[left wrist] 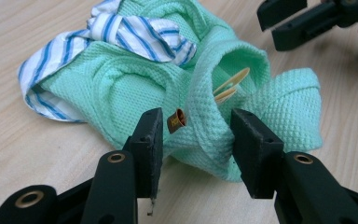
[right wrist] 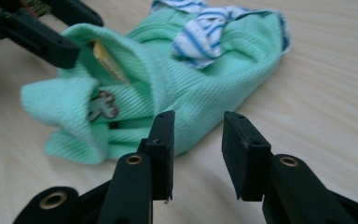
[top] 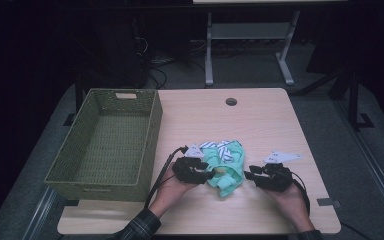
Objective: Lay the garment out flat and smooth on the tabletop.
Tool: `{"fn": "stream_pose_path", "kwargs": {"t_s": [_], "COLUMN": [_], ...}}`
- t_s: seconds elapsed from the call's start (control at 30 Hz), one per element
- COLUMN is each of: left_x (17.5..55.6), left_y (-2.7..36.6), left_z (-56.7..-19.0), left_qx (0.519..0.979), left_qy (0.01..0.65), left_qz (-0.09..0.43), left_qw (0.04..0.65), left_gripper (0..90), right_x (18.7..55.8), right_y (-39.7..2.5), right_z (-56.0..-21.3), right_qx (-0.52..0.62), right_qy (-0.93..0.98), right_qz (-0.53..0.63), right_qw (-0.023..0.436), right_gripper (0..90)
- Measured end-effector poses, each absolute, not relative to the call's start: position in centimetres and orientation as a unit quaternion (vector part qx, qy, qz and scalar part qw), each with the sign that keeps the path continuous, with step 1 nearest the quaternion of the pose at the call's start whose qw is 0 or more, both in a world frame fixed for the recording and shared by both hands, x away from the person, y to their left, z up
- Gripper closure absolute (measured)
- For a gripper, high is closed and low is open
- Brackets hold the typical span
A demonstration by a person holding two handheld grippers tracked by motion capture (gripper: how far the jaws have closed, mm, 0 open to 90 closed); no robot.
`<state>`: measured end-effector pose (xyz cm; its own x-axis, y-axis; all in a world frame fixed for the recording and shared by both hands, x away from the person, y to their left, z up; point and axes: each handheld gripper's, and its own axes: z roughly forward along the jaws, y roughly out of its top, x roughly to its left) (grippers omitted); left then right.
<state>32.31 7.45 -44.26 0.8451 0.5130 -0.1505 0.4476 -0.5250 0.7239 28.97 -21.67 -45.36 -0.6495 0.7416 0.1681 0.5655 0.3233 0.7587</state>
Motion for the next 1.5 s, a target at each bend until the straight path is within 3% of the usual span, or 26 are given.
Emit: {"fn": "stream_pose_path", "kwargs": {"t_s": [0.47, 0.67, 0.8, 0.87, 1.1, 1.3, 1.4, 1.5], "left_x": [32.3, 32.4, 32.4, 32.5, 32.8, 33.0, 33.0, 32.8], "left_y": [7.1, 7.0, 7.0, 7.1, 7.8, 7.8, 8.0, 8.3], "left_z": [-44.7, -44.8, -44.7, -44.6, -44.0, -44.0, -44.0, -43.7], "left_qx": [0.876, 0.879, 0.878, 0.879, 0.878, 0.887, 0.885, 0.881], "left_qy": [0.271, 0.268, 0.272, 0.271, 0.272, 0.262, 0.267, 0.267], "left_qz": [0.041, 0.041, 0.038, 0.040, 0.058, 0.106, 0.107, 0.100], "left_qw": [0.396, 0.392, 0.393, 0.391, 0.390, 0.365, 0.366, 0.377], "left_gripper": [61.7, 76.6, 80.6, 80.9, 80.8, 78.7, 68.1, 56.7], "right_x": [28.0, 28.6, 29.0, 29.1, 29.3, 29.3, 29.1, 28.8], "right_y": [-20.3, -19.9, -20.1, -20.3, -22.0, -22.1, -21.9, -21.8], "right_z": [-46.8, -47.2, -47.2, -47.1, -45.7, -44.3, -44.3, -44.2], "right_qx": [0.408, 0.410, 0.410, 0.410, 0.411, 0.393, 0.388, 0.382], "right_qy": [0.814, 0.815, 0.816, 0.817, 0.805, 0.801, 0.800, 0.800], "right_qz": [0.406, 0.401, 0.397, 0.394, 0.403, 0.420, 0.431, 0.438], "right_qw": [0.075, 0.080, 0.090, 0.100, 0.140, 0.168, 0.155, 0.149], "right_gripper": [60.4, 71.6, 87.0, 88.5, 89.7, 88.5, 78.5, 76.4]}}
